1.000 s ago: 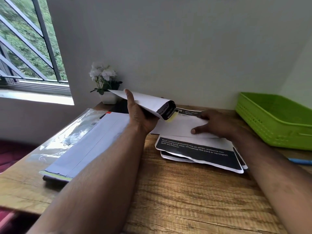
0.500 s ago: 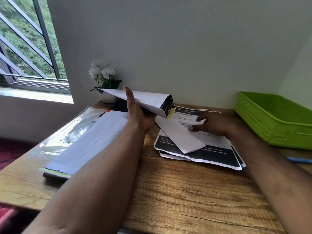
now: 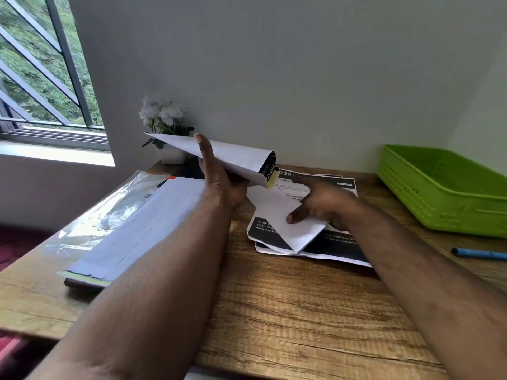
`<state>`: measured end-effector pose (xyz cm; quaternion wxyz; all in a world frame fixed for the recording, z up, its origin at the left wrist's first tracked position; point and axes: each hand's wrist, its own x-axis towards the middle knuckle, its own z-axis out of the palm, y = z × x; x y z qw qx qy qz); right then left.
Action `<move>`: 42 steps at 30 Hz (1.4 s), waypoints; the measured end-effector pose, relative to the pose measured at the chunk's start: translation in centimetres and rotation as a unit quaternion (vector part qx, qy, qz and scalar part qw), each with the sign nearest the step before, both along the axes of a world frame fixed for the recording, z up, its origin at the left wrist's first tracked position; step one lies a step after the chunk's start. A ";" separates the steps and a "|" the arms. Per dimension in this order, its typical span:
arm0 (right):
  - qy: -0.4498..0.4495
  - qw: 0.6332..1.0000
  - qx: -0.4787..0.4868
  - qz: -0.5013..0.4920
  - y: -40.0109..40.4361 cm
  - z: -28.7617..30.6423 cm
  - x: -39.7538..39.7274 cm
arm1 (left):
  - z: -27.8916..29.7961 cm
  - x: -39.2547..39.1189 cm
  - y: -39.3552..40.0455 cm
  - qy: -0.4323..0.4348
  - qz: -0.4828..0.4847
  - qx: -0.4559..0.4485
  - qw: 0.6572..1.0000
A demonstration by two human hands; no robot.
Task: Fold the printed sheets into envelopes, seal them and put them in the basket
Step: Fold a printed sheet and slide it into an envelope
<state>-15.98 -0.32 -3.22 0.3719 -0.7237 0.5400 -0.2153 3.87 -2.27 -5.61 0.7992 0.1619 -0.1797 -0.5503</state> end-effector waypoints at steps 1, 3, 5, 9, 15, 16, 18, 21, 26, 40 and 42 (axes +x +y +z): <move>-0.050 0.998 0.020 -0.012 -0.3 0.0 -0.4 | 0.1 0.1 0.0 0.002 -0.001 -0.005 1.000; -0.137 0.990 0.012 -0.028 -0.8 0.4 -1.1 | 0.1 0.3 0.1 0.016 0.013 -0.013 1.000; -0.138 0.977 -0.156 -0.051 -1.0 0.7 -1.8 | 0.2 0.5 0.2 0.038 0.031 0.003 0.999; -0.013 0.834 -0.552 -0.013 -1.8 0.5 -3.1 | 0.2 1.1 0.0 0.075 0.062 0.018 0.995; -0.067 0.816 -0.574 0.030 -2.4 0.4 -4.9 | 0.6 1.8 0.3 0.112 0.087 0.004 0.990; -0.075 0.817 -0.571 0.024 -2.6 0.3 -5.1 | 0.7 1.9 0.3 0.115 0.086 0.002 0.990; -0.073 0.821 -0.566 0.025 -2.9 0.2 -5.7 | 0.7 2.0 0.3 0.118 0.087 0.012 0.989; -0.062 0.827 -0.557 0.046 -3.0 -0.1 -5.8 | 0.5 2.2 0.2 0.111 0.089 0.031 0.989; -0.031 0.822 -0.566 0.050 -3.3 -0.4 -5.3 | 0.7 1.6 0.5 0.107 0.097 0.044 0.989; 0.160 0.773 -0.611 0.062 -2.7 0.0 -4.3 | 1.5 0.3 1.6 0.054 0.130 0.064 0.988; 0.174 0.767 -0.614 0.063 -2.0 0.2 -3.3 | 1.4 -0.2 1.6 0.044 0.126 0.056 0.989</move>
